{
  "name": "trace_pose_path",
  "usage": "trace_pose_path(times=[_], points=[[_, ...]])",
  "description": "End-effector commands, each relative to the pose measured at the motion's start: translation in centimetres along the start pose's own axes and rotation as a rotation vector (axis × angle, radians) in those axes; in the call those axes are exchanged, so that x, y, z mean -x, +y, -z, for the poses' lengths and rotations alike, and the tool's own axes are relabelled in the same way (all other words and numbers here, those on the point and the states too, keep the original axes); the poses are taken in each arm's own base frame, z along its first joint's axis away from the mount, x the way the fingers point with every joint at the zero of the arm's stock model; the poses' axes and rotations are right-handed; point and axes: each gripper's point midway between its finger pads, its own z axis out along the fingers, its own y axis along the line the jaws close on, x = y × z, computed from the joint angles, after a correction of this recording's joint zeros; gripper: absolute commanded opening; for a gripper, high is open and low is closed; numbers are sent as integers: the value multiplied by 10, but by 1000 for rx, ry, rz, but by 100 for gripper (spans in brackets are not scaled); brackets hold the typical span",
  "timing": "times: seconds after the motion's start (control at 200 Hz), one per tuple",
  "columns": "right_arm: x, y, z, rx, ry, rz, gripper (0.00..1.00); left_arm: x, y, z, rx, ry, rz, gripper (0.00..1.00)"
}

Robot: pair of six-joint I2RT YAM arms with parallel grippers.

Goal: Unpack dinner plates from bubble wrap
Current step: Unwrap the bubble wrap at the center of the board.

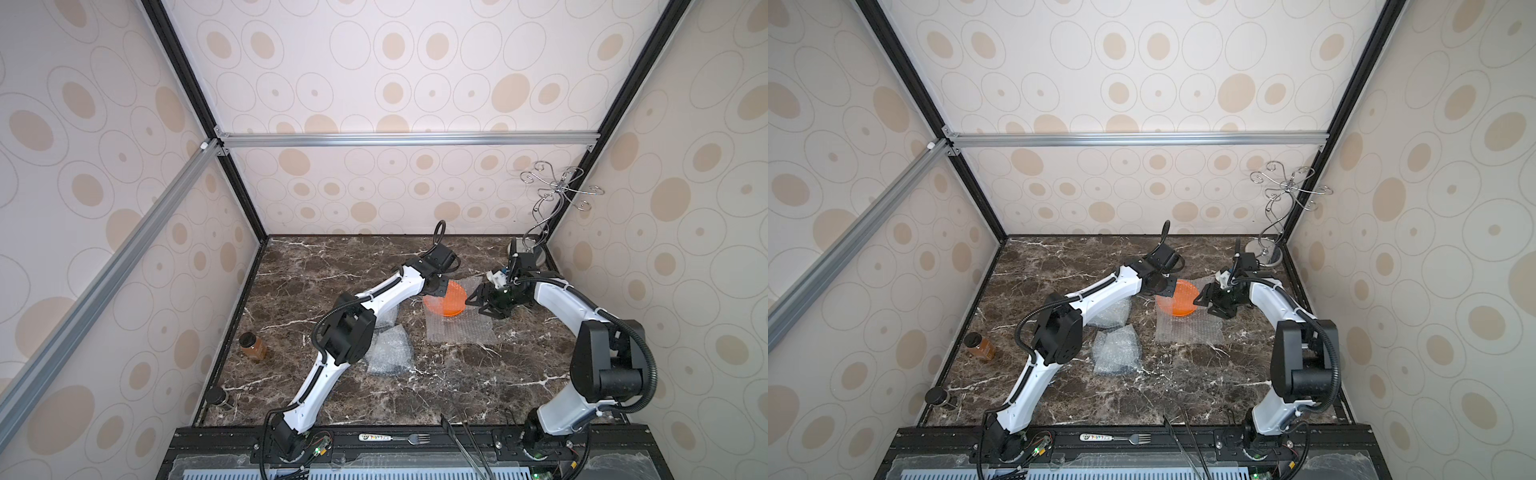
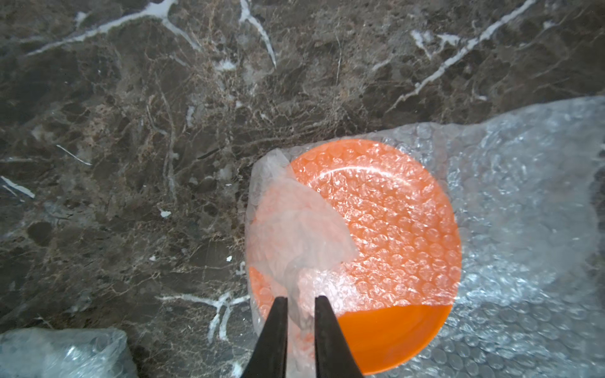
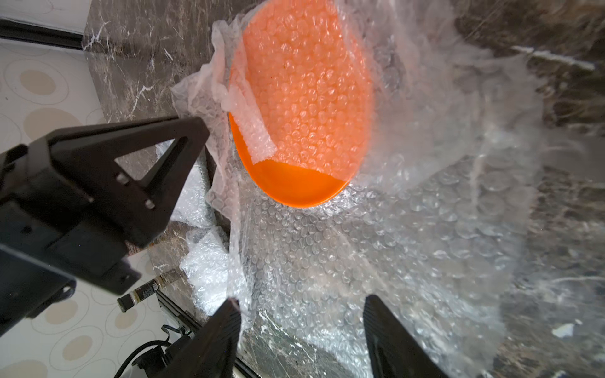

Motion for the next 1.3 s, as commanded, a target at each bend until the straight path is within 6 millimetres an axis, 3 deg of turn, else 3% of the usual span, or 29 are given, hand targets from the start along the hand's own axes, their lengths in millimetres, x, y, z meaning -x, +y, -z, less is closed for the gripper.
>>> trace_pose_path(times=[0.0,0.475,0.63,0.7,0.875,1.075,1.181,1.296], points=[[14,3,-5,10,-23,-11,62,10,4,11,-47,-31,23,17],[27,8,-36,-38,9,15,67,-20,63,23,-52,-29,141,18],[26,4,-37,-54,10,11,68,-23,72,28,-50,-30,146,26],[23,3,-36,-60,11,10,70,-20,71,32,-58,-37,142,35],[15,2,-29,-64,14,4,79,-1,61,58,-110,-87,150,57],[9,5,-19,-60,9,0,81,27,25,103,-269,-181,139,79],[8,4,-16,-48,3,-12,82,27,0,108,-335,-181,112,82],[5,-5,-14,-34,3,-52,82,17,-29,96,-395,-148,72,84]])
